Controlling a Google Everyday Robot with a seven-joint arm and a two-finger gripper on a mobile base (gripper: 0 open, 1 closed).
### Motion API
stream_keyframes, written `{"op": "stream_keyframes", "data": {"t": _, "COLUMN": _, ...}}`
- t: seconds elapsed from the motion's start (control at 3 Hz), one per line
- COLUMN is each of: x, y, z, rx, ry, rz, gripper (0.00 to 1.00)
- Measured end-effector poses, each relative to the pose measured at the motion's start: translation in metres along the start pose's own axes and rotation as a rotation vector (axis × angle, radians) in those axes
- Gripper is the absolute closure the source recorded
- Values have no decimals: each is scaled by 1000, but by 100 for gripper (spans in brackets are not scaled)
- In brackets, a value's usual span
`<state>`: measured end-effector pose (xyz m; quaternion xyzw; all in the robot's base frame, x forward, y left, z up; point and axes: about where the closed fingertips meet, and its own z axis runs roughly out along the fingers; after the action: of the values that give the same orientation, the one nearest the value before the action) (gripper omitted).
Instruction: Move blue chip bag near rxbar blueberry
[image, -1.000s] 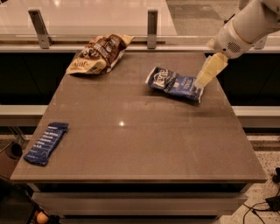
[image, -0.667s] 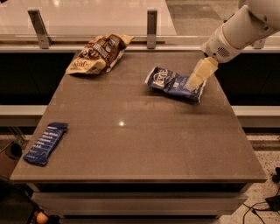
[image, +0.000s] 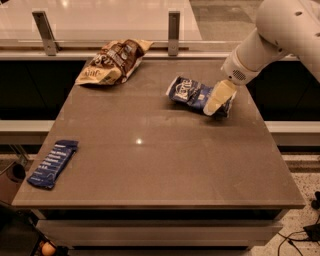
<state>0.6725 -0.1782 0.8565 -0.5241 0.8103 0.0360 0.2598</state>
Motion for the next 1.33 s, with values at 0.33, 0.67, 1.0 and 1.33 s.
{"op": "stream_keyframes", "data": {"t": 0.33, "x": 0, "y": 7, "z": 16, "rx": -24, "ry": -11, "rz": 1, "gripper": 0}}
{"op": "stream_keyframes", "data": {"t": 0.67, "x": -13, "y": 17, "z": 19, "rx": -40, "ry": -42, "rz": -29, "gripper": 16}}
{"op": "stream_keyframes", "data": {"t": 1.0, "x": -24, "y": 26, "z": 21, "rx": -62, "ry": -66, "rz": -50, "gripper": 39}}
{"op": "stream_keyframes", "data": {"t": 1.33, "x": -31, "y": 33, "z": 24, "rx": -80, "ry": -80, "rz": -66, "gripper": 62}}
